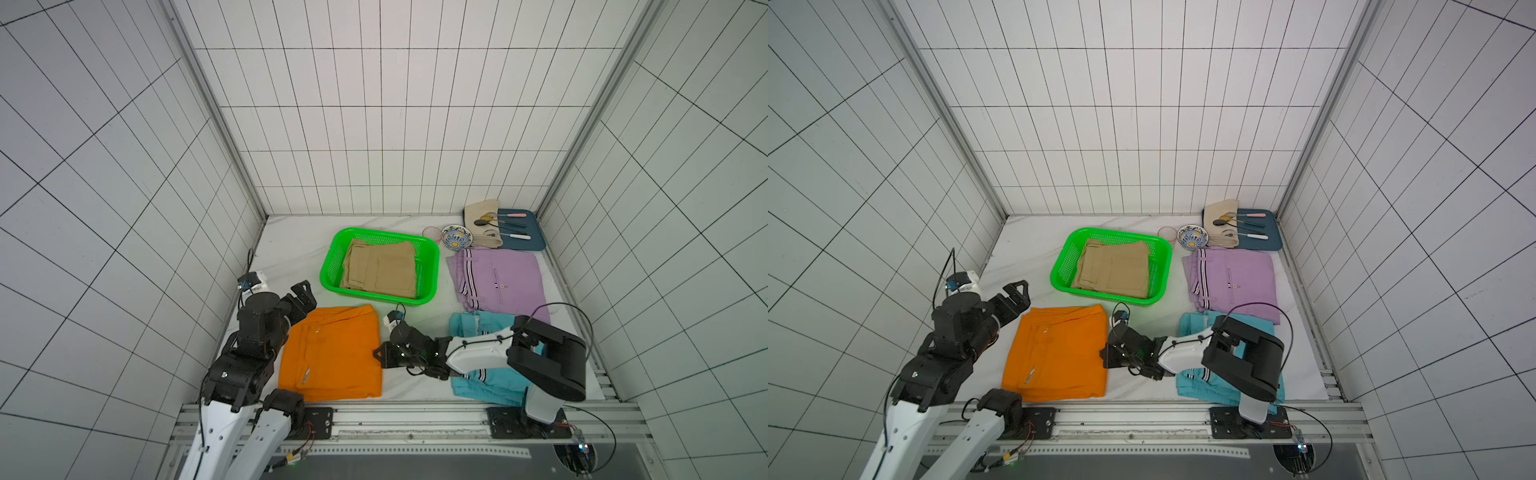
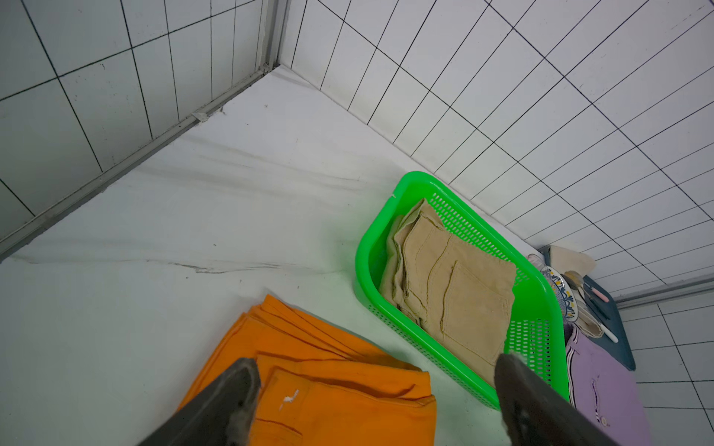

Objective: Put the folded long pants in the basket
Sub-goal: Move the long pant to the center of the board, then pick up the long pant at the center of the board.

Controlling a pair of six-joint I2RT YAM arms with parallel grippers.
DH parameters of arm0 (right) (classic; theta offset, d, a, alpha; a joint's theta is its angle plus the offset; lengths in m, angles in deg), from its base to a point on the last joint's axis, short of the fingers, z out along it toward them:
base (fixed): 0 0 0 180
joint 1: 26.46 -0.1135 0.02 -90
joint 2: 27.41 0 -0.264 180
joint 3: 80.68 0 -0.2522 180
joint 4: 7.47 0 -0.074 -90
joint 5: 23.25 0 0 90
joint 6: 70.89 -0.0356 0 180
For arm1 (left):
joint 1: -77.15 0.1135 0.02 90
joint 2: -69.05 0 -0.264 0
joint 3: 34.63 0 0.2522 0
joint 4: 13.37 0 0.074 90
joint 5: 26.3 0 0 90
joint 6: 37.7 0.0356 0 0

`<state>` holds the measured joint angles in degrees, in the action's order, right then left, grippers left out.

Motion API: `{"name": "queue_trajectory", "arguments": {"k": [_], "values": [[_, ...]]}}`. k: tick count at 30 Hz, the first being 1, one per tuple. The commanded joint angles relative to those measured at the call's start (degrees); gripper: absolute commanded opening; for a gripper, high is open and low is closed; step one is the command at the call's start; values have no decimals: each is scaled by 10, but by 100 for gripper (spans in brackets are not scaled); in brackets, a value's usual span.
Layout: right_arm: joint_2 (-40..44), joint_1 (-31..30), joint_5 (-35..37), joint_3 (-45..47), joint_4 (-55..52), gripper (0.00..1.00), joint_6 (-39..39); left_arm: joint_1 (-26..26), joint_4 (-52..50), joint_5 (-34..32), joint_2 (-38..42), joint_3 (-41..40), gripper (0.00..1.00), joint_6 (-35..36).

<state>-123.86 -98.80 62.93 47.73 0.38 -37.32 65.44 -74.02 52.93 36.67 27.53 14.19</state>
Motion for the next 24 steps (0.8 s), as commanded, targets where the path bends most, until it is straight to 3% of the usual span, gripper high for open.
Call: {"name": "queue_trajectory", "arguments": {"k": [1, 7, 13, 18, 24], "values": [[85, 4, 48, 80, -47, 0, -5, -3, 19, 30, -2, -12, 98, -11], [249, 25, 54, 166, -137, 0, -8, -2, 34, 133, -22, -118, 98, -87], [375, 85, 34, 203, -220, 0, 20, -2, 119, 201, -47, -237, 98, -110], [398, 127, 4, 221, -221, 0, 32, -2, 200, 255, -82, -300, 98, -119], [352, 145, -23, 213, -191, 0, 44, -7, 282, 342, -163, -335, 94, -120]]}}
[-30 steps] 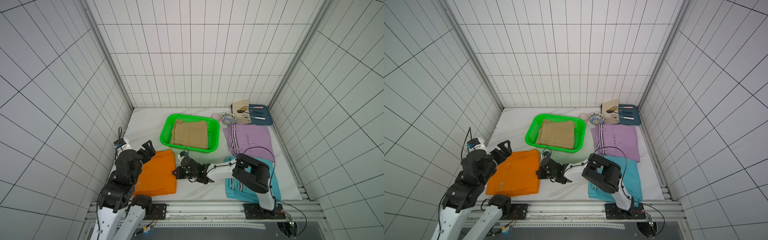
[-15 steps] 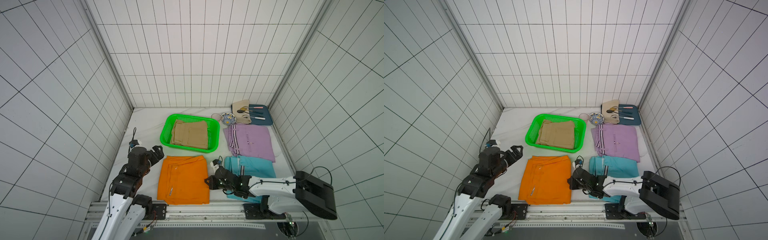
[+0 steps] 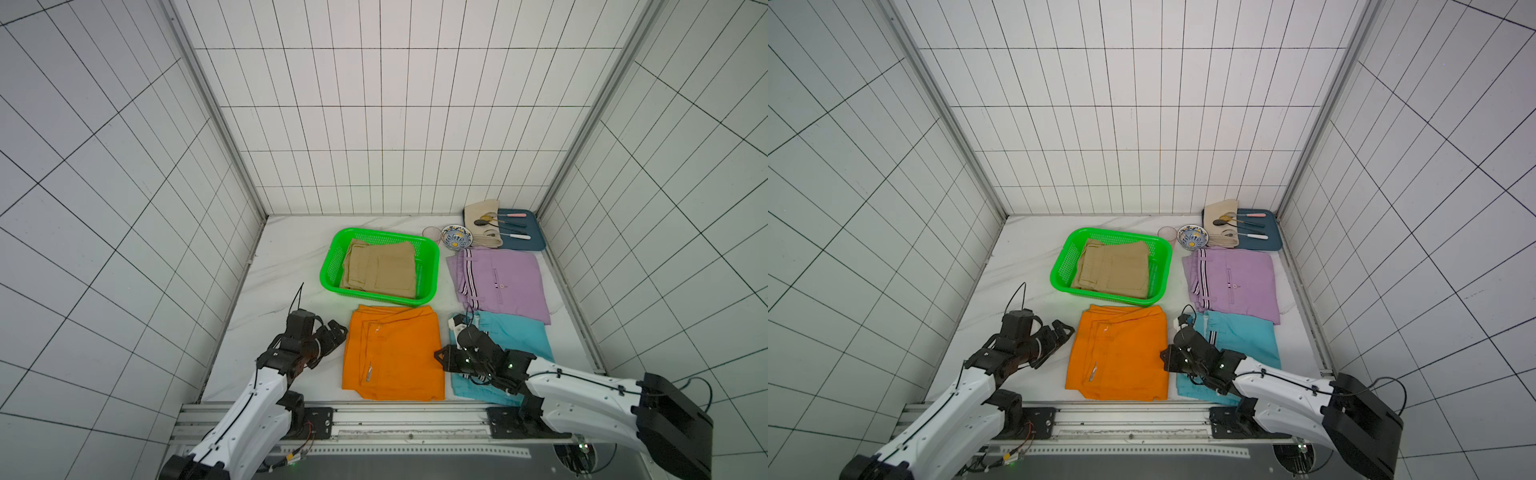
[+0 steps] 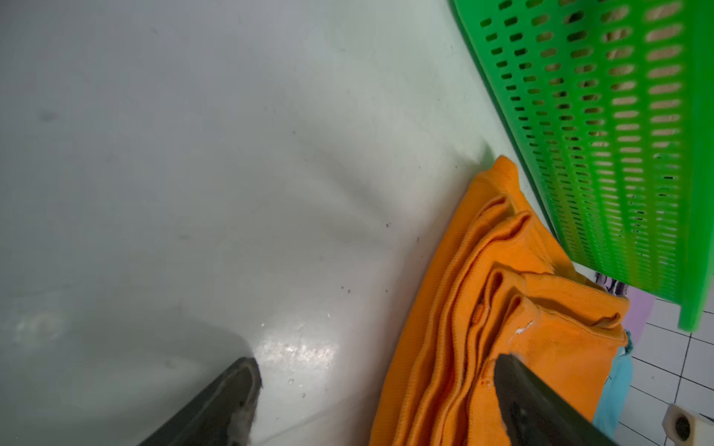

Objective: Put the folded long pants in the basket
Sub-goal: Pick up the long pant at the center of the board.

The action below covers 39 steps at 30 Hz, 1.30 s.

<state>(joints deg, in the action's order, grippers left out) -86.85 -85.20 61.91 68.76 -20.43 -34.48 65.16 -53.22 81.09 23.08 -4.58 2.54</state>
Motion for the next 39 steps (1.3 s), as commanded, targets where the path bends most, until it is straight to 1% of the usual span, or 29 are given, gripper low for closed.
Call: {"name": "queue_trajectory", "arguments": {"k": [1, 4, 6, 12, 15, 16, 17, 19, 21, 25, 29, 32, 35, 39], "values": [[-25, 8, -13, 0, 22, 0, 16, -7, 77, 60, -40, -14, 93, -1], [-51, 9, -15, -4, 44, 0, 17, -19, 97, 58, -76, -20, 90, 5], [-68, 10, -18, -8, 57, 0, 18, -24, 111, 65, -96, -21, 84, 7], [-97, 10, -24, -21, 77, 0, 20, -44, 129, 59, -136, -17, 82, 6], [-99, 10, -22, -25, 81, 0, 22, -56, 144, 57, -158, -15, 70, 5], [-99, 10, -21, -25, 81, 0, 22, -59, 144, 55, -165, -14, 63, 6], [-99, 10, -20, -25, 83, 0, 22, -62, 146, 55, -172, -11, 53, 7], [-96, 10, -17, -24, 82, 0, 24, -66, 152, 54, -184, -8, 29, 8], [-91, 10, -16, -24, 83, 0, 28, -70, 154, 57, -197, -3, 1, 9], [-79, 9, -16, -20, 78, 0, 35, -74, 152, 62, -198, 4, 0, 10], [-51, -6, -23, -40, 37, 0, 41, -77, 109, 67, -161, 21, 0, 9], [-16, -36, -10, -70, -17, 0, 60, -79, 44, 73, -107, 50, 0, 8], [23, -59, 0, -107, -81, 0, 66, -82, -32, 82, -33, 87, 0, 5], [73, -77, -2, -162, -156, 0, 72, -85, -138, 78, 51, 165, 0, 19]]}}
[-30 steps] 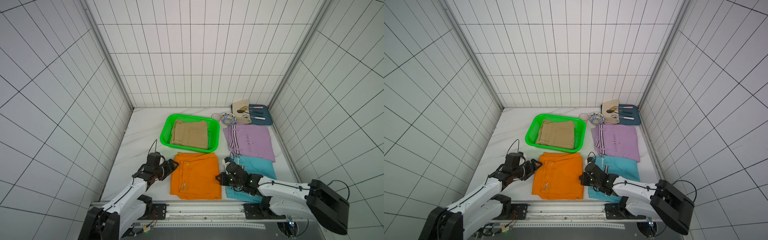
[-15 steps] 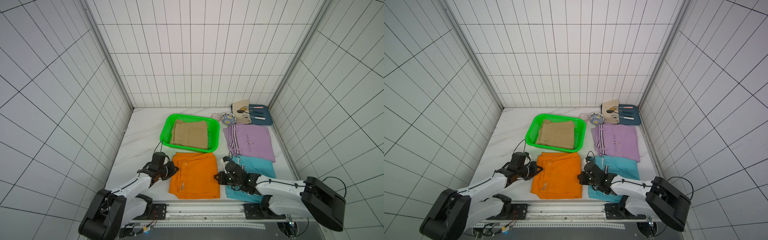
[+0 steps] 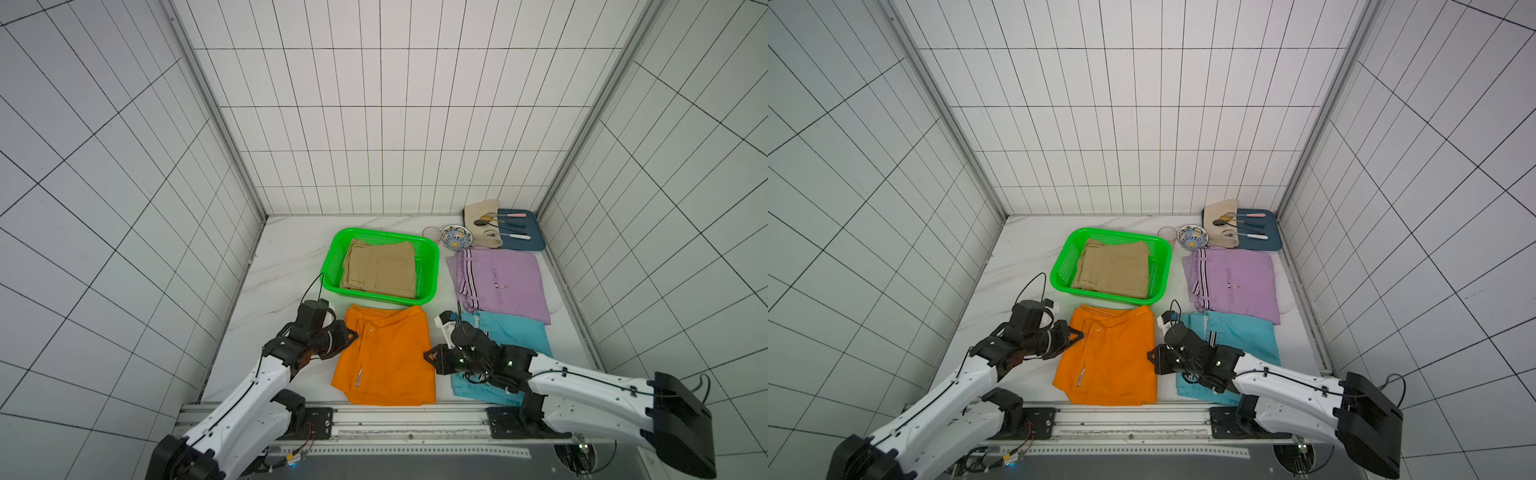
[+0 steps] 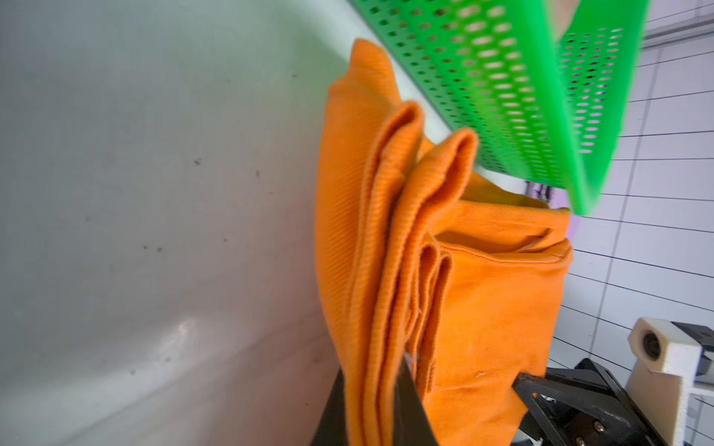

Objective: Put the folded long pants in the basket
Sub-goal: Place the long pant in the basket.

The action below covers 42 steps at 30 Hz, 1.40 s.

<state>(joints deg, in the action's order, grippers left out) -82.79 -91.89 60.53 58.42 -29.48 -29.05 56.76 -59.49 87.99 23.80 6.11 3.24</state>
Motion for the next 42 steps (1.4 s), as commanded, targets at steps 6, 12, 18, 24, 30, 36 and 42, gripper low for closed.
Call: {"name": "queue_trajectory", "arguments": {"k": [6, 12, 18, 24, 30, 36, 42], "values": [[75, -15, 21, -180, -180, 0, 46, 1, -157, -15, 72, 189, 0, 29], [49, 8, 54, -334, -256, 0, 104, 14, -195, -16, -25, 350, 0, 63], [-52, 123, -33, -435, -259, 0, 133, 90, -191, 71, -162, 489, 0, 77], [-177, 191, -67, -525, -244, 0, 174, 124, -164, 83, -305, 571, 0, 73], [-262, 240, -71, -545, -197, 0, 203, 136, -192, 40, -459, 690, 0, 112], [-329, 302, -103, -541, -148, 0, 201, 141, -194, 38, -590, 765, 0, 125], [-395, 324, -124, -524, -106, 0, 207, 145, -175, 70, -690, 772, 0, 112]]}}
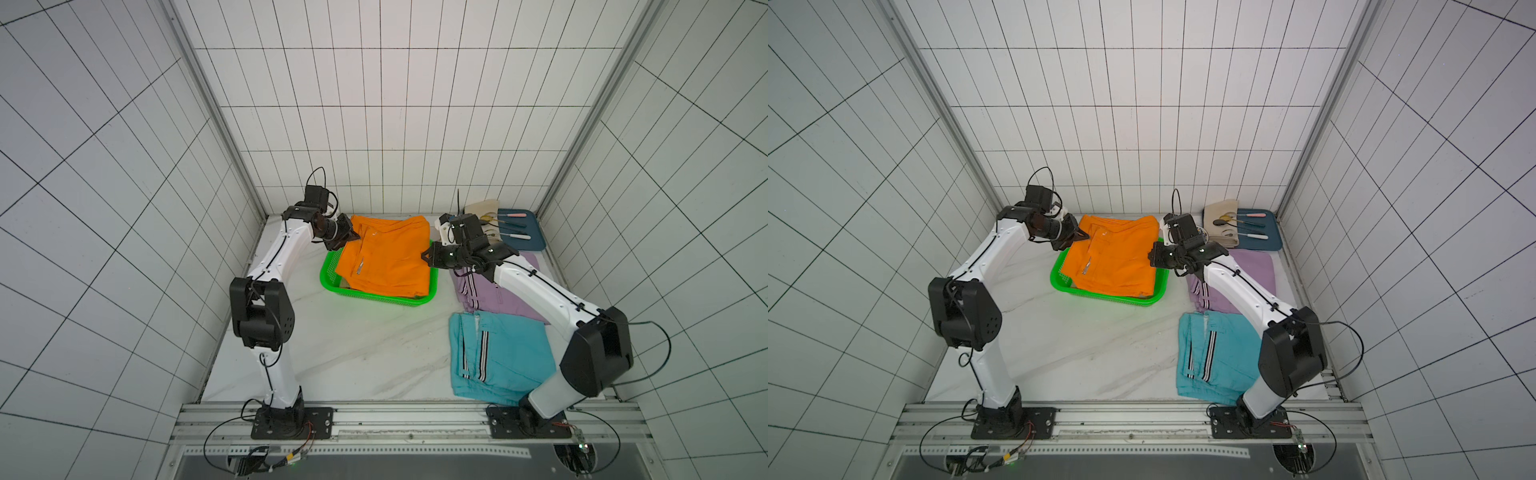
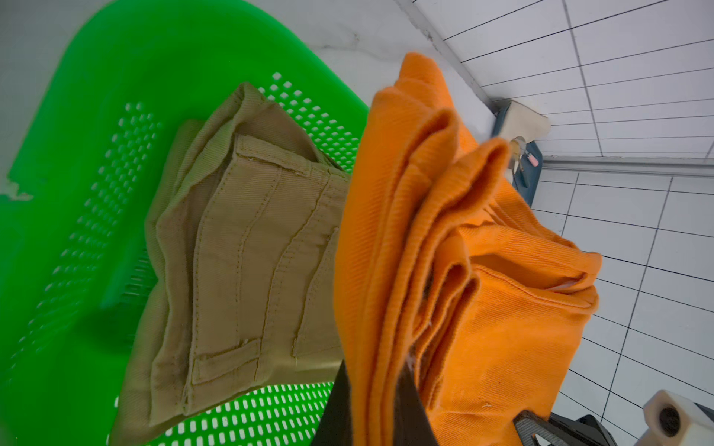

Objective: Put the folded long pants in the basket
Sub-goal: Place the long pant in the basket.

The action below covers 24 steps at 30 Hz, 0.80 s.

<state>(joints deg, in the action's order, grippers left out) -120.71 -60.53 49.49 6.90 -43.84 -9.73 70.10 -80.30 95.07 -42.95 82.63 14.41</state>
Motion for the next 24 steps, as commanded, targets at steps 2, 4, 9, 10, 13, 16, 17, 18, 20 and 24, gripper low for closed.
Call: {"name": "queue_trajectory", "arguments": {"k": [2, 4, 9, 10, 13, 16, 17, 18, 20, 24], "values": [[-39, 13, -10, -5, 47, 0, 23, 10, 52, 11, -49, 2, 0, 5], [-61, 15, 3, -10, 49, 0, 43, 12, 41, 5, -75, 21, 0, 23], [-109, 22, 11, -22, 47, 0, 57, 27, 45, -7, -91, 37, 0, 34], [-118, 22, 10, -24, 49, 0, 58, 30, 47, -9, -91, 38, 0, 34], [-140, 22, 4, -27, 54, 0, 56, 34, 52, -5, -102, 44, 0, 33], [-159, 22, 6, -33, 54, 0, 60, 36, 55, 3, -118, 58, 0, 40], [-164, 22, 9, -33, 53, 0, 61, 36, 62, 5, -121, 58, 0, 43], [-169, 22, 14, -34, 51, 0, 61, 36, 69, 5, -123, 56, 0, 45], [-177, 22, 17, -34, 47, 0, 56, 37, 74, 4, -129, 54, 0, 45], [-174, 22, 17, -23, 44, 0, 38, 38, 76, 7, -142, 48, 0, 37]]}}
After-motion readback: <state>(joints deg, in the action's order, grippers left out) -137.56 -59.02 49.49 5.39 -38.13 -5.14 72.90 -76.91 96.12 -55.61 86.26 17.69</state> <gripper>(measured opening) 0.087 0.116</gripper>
